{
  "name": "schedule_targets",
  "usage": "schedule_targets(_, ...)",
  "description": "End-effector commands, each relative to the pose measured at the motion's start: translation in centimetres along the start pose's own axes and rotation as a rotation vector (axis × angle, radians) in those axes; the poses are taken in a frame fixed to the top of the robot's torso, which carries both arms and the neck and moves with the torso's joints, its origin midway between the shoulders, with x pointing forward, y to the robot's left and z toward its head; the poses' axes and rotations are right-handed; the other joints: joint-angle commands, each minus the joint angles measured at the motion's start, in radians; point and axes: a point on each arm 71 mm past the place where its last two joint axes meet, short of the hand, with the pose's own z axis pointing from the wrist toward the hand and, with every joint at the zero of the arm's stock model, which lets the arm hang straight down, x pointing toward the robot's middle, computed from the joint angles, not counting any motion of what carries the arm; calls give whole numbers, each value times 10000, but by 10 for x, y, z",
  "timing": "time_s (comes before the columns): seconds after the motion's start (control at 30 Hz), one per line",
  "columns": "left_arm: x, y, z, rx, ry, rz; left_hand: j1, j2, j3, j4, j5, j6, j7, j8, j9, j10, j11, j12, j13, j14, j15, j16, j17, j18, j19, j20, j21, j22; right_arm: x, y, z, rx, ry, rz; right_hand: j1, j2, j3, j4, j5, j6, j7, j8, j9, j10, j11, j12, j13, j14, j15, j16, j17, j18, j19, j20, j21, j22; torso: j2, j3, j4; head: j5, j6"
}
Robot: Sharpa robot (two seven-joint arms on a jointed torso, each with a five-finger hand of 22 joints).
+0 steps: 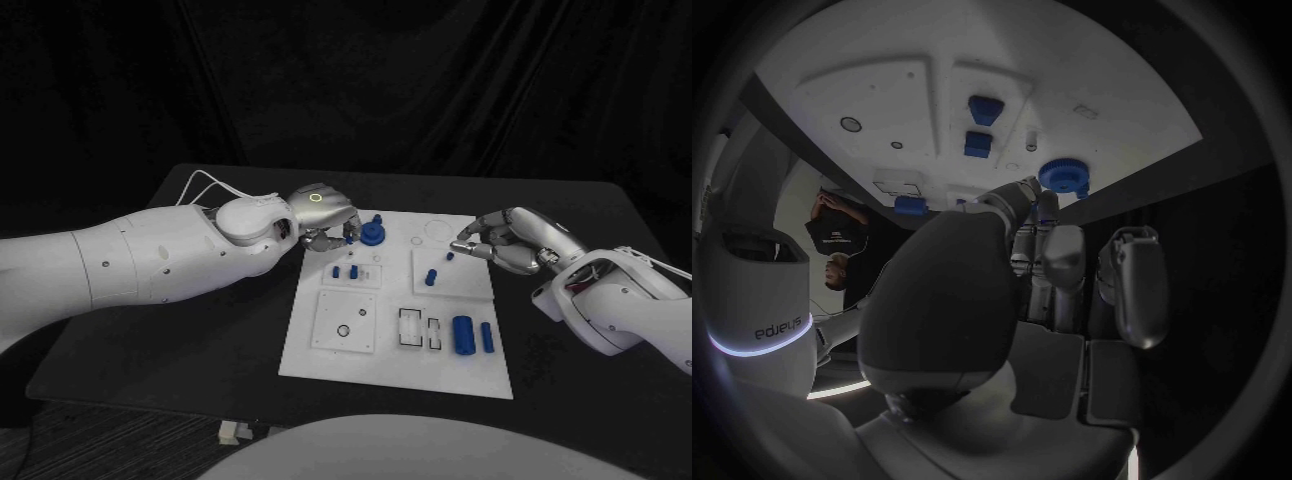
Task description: Assemble the parts on the task board
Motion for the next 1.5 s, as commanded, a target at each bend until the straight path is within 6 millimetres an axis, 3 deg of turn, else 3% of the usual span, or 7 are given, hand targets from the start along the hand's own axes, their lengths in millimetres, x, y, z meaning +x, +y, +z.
schedule_targets(0.03, -2, 2, -1, -89, 3, 17, -75, -78, 86, 24, -109, 181, 87, -69, 154, 68, -2, -76, -24, -25, -30, -62, -42, -11, -31, -3, -50, 1847, 2, -2, 0, 180, 106, -18, 62, 0, -35, -19, 56, 60, -39, 0, -3, 883, 26, -65, 2406, 909, 18, -65, 2002, 159, -66, 14, -38, 1796, -4, 3, -9, 29, -1)
schedule_targets(0.57, 3, 5, 4, -181, 451, 38, -177, -137, 189, 67, -331, 88, 58, -182, 127, 55, -7, -337, -89, -65, -24, -183, -184, 6, -74, 5, -153, 1823, 5, -3, -2, 225, 138, 1, 84, 5, -33, -21, 56, 58, -39, -2, -4, 866, 25, -80, 2382, 905, 17, -71, 1990, 162, -72, 12, -50, 1793, 31, -1, -16, -12, -1)
schedule_targets(1.5, 18, -2, 16, -92, 1137, -89, -185, -147, 251, 39, -333, -51, 43, -292, 93, 112, -7, -438, -99, -94, -19, -247, -262, 15, -101, 12, -215, 1810, 4, -3, -3, 218, 95, 13, 84, 5, -33, -21, 56, 58, -39, -2, -4, 866, 25, -80, 2382, 905, 17, -71, 1990, 162, -72, 12, -50, 1793, 21, -1, -14, -21, -1)
